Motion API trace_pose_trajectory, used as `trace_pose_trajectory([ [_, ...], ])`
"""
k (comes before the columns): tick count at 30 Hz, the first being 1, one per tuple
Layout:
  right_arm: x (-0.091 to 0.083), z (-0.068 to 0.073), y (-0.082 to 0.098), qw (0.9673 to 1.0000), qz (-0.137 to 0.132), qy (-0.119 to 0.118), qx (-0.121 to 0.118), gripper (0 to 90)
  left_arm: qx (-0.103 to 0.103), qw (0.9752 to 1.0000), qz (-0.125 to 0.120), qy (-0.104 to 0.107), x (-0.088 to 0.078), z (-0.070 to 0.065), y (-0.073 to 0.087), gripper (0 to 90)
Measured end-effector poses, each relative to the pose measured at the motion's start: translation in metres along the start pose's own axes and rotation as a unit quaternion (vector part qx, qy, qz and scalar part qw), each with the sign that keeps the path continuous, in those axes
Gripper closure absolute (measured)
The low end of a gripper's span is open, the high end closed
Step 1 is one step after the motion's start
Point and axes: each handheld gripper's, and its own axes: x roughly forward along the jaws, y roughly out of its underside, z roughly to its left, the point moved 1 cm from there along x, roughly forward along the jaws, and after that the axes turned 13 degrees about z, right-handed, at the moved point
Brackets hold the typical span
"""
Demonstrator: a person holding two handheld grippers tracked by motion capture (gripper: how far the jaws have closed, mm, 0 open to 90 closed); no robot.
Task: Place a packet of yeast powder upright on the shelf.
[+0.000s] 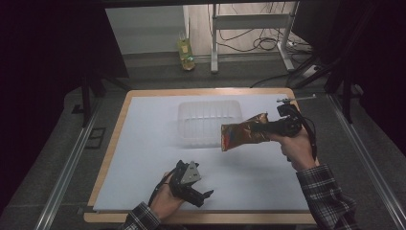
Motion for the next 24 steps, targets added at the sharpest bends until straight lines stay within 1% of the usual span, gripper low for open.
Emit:
trace_pose_trajectory([
  [1,0.000,-0.001,-0.006,1.0000,-0.001,0.003,0.001,71.5,0.004,1.0000,0.003,0.001,-0.001,0.000,0.001,0.0],
  [2,0.000,-0.001,-0.006,1.0000,-0.001,0.003,0.001,71.5,0.002,1.0000,0.002,0.001,-0.002,0.000,0.001,0.0],
  [7,0.002,-0.002,-0.021,0.9999,-0.004,0.013,0.006,71.6,0.002,1.0000,-0.001,0.002,-0.005,-0.001,0.003,0.0],
  [8,0.002,-0.002,-0.021,0.9999,-0.004,0.013,0.006,71.6,0.001,1.0000,-0.002,0.002,-0.005,-0.001,0.003,0.0],
  [9,0.004,-0.002,-0.027,0.9998,-0.004,0.018,0.008,71.6,0.000,1.0000,-0.002,0.002,-0.006,-0.001,0.003,0.0],
  [10,0.004,-0.002,-0.027,0.9998,-0.004,0.018,0.008,71.6,0.000,1.0000,-0.003,0.003,-0.005,-0.001,0.003,0.0],
  [11,0.006,-0.002,-0.032,0.9997,-0.005,0.021,0.010,71.6,-0.001,1.0000,-0.002,0.003,-0.005,-0.001,0.003,0.0],
  [12,0.006,-0.002,-0.032,0.9997,-0.005,0.021,0.010,71.6,0.000,1.0000,-0.002,0.002,-0.005,-0.001,0.003,0.0],
  [16,0.011,-0.002,-0.043,0.9996,-0.006,0.028,0.009,71.6,0.000,1.0000,-0.001,0.003,-0.004,-0.002,0.003,0.0],
  [19,0.016,-0.004,-0.055,0.9991,-0.004,0.041,0.012,71.6,0.000,1.0000,-0.001,0.003,-0.004,-0.002,0.003,0.0],
  [24,0.021,-0.008,-0.062,0.9986,0.000,0.049,0.018,71.7,-0.001,1.0000,-0.001,0.004,-0.004,-0.002,0.004,0.0],
])
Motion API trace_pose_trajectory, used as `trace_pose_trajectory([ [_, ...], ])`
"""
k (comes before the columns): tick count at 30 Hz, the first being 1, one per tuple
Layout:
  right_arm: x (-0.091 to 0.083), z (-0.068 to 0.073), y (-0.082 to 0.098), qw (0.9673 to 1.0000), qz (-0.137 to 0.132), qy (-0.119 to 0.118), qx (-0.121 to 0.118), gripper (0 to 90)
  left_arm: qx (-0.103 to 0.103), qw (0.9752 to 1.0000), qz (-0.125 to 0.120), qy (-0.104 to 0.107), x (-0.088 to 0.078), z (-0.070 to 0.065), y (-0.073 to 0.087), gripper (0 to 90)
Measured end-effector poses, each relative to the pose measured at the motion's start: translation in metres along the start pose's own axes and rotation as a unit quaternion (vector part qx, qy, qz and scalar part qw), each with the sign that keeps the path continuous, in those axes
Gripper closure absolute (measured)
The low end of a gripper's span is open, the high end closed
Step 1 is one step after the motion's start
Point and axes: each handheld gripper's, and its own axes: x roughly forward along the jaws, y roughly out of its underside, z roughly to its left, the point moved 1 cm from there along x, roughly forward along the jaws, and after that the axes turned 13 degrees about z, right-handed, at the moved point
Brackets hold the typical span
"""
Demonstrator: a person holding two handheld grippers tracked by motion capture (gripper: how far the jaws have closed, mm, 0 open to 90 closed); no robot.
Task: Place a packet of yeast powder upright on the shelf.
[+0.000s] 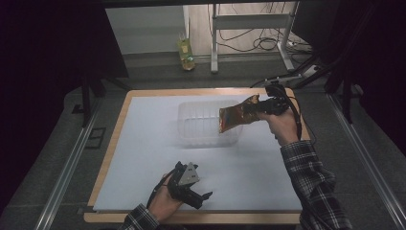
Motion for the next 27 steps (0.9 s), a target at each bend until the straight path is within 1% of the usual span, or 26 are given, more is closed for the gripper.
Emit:
trace_pose_trajectory([
  [7,0.014,0.000,-0.010,0.9998,0.014,0.016,0.003,71.7,0.002,1.0000,0.002,0.000,0.001,-0.001,0.000,0.0],
  [10,0.022,0.002,-0.015,0.9996,0.022,0.019,0.002,71.6,0.002,1.0000,0.002,0.001,0.001,-0.001,0.000,0.0],
  [12,0.024,0.002,-0.016,0.9995,0.026,0.020,0.000,71.7,0.002,1.0000,0.002,0.000,0.001,-0.001,0.000,0.0],
  [16,0.033,0.005,-0.022,0.9991,0.033,0.024,0.001,71.6,0.003,1.0000,0.004,0.000,0.001,-0.001,0.000,0.0],
  [18,0.034,0.005,-0.023,0.9991,0.035,0.025,0.001,71.6,0.003,1.0000,0.004,0.000,0.001,-0.001,0.000,0.0],
  [21,0.042,0.006,-0.028,0.9989,0.037,0.027,0.004,71.6,0.002,1.0000,0.003,0.000,0.001,-0.001,0.000,0.0],
  [23,0.043,0.006,-0.029,0.9989,0.037,0.026,0.004,71.6,0.003,1.0000,0.002,0.000,0.001,-0.001,0.000,0.0],
  [24,0.048,0.006,-0.031,0.9990,0.035,0.026,0.005,71.6,0.003,1.0000,0.001,-0.001,0.001,-0.001,0.000,0.0],
  [27,0.050,0.006,-0.032,0.9992,0.030,0.026,0.004,71.6,0.002,1.0000,0.002,-0.001,0.002,-0.001,0.000,0.0],
])
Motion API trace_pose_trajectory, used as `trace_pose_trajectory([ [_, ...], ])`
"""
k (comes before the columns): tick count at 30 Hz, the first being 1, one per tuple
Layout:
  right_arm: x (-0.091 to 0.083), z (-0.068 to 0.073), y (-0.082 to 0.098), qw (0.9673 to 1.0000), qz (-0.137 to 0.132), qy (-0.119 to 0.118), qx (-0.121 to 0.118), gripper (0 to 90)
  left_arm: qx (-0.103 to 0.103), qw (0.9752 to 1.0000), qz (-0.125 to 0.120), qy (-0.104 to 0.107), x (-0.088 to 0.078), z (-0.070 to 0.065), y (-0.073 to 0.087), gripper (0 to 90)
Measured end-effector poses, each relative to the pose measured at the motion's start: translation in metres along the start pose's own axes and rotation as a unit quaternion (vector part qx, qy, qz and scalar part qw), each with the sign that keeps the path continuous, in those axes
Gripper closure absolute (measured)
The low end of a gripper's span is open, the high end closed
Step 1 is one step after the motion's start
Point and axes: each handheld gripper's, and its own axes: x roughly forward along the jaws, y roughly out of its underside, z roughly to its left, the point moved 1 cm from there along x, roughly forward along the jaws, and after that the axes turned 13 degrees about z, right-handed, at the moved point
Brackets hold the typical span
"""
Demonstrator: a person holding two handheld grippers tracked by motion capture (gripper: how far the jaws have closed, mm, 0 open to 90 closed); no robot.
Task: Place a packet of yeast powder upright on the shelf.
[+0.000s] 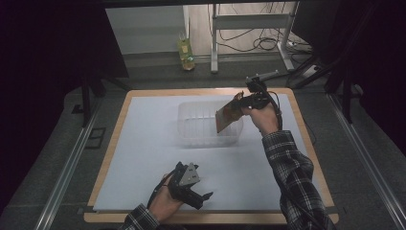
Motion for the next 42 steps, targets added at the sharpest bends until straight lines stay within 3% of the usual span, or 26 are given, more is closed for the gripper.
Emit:
trace_pose_trajectory([
  [9,0.012,0.002,-0.006,1.0000,-0.006,0.003,0.004,71.7,-0.001,1.0000,0.002,0.003,0.000,-0.001,-0.001,0.0],
  [17,0.036,0.010,-0.009,0.9998,0.007,0.018,-0.005,71.6,-0.002,1.0000,0.001,0.005,0.000,-0.001,-0.001,0.0],
  [25,0.044,0.001,-0.008,0.9999,-0.012,-0.002,0.006,69.9,0.000,1.0000,0.000,0.007,0.001,-0.002,-0.001,0.0],
  [33,0.042,0.004,-0.005,0.9997,-0.009,0.006,-0.020,52.8,-0.001,1.0000,0.002,0.007,0.001,-0.002,-0.001,0.0],
  [36,0.039,0.007,-0.004,0.9994,-0.011,-0.001,-0.033,45.8,0.001,1.0000,0.003,0.007,0.001,-0.002,-0.001,0.0],
  [42,0.035,0.011,0.000,0.9978,-0.013,0.009,-0.064,39.7,0.002,1.0000,0.002,0.006,0.001,-0.002,0.000,0.0],
])
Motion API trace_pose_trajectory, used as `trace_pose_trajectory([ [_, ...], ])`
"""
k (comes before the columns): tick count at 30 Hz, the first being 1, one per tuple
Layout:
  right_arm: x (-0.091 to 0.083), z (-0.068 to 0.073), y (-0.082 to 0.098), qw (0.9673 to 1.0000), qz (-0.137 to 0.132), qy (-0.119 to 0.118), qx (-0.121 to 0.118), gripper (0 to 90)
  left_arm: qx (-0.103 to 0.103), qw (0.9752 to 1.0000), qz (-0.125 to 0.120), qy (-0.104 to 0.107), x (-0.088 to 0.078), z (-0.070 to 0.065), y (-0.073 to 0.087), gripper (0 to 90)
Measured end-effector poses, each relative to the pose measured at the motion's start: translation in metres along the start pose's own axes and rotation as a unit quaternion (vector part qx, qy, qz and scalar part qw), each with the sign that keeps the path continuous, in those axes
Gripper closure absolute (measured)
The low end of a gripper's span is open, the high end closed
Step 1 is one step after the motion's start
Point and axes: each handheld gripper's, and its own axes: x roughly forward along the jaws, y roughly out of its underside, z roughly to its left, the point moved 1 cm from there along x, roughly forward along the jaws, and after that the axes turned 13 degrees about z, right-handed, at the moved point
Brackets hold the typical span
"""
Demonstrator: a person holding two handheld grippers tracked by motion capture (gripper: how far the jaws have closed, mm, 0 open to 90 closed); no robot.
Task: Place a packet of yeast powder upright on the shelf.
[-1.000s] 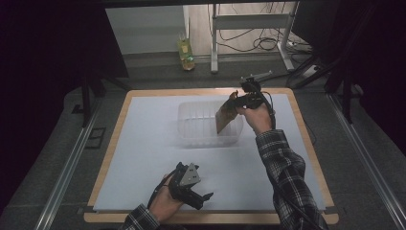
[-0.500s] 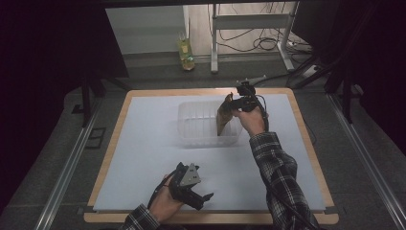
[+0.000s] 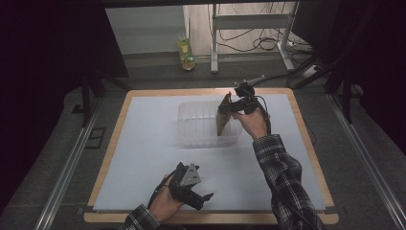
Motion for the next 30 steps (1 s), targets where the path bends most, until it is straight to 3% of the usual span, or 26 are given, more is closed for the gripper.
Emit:
trace_pose_trajectory([
  [12,-0.006,0.010,0.010,0.9984,-0.016,0.009,-0.054,21.6,0.000,1.0000,-0.001,-0.004,0.001,0.001,0.001,0.0],
  [21,-0.011,0.018,0.022,0.9954,-0.023,0.019,-0.091,18.8,0.000,1.0000,-0.002,-0.003,0.002,0.001,0.001,0.0],
  [30,-0.014,0.020,0.033,0.9940,-0.024,0.020,-0.105,14.1,0.002,1.0000,-0.004,-0.004,0.002,0.001,0.002,0.0],
])
